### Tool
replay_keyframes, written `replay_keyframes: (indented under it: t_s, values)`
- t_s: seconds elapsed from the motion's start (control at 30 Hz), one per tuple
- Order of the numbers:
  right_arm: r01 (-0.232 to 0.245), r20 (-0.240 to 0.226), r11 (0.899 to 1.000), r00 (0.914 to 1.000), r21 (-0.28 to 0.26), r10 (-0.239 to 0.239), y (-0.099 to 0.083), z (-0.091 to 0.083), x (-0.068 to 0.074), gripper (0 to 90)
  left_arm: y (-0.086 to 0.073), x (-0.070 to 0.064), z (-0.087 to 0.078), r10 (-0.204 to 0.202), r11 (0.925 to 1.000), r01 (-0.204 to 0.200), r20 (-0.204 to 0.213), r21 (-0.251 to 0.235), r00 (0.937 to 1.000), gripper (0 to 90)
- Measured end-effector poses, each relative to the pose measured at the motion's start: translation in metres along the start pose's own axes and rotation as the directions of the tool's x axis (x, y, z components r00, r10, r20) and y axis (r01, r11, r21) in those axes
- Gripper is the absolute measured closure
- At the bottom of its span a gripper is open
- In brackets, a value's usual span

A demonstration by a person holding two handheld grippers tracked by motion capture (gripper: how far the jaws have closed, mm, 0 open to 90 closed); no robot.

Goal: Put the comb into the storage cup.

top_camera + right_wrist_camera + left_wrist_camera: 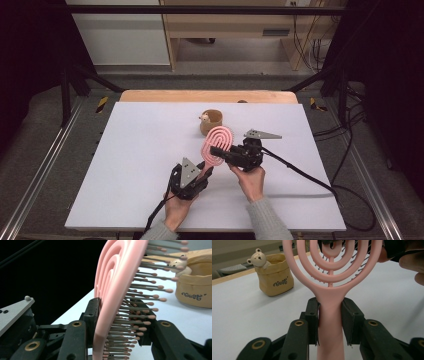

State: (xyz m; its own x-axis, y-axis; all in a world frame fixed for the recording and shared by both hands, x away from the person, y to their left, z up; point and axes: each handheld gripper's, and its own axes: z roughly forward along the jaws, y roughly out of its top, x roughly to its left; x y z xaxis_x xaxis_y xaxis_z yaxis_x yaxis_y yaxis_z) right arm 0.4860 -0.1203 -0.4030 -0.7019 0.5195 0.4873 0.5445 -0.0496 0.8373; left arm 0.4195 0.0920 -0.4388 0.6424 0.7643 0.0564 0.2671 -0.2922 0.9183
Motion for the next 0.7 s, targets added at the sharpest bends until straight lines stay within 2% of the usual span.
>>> replay_keyframes:
  t_s: [0.7]
  values:
    - [0.013, -0.022, 1.0, 0.9997, -0.023, -0.014, 0.0009, -0.0046, 0.0037, 62.9, 0.005, 0.0005, -0.0008, -0.006, 1.0, 0.006, 0.038, -0.003, 0.9993, 67.4]
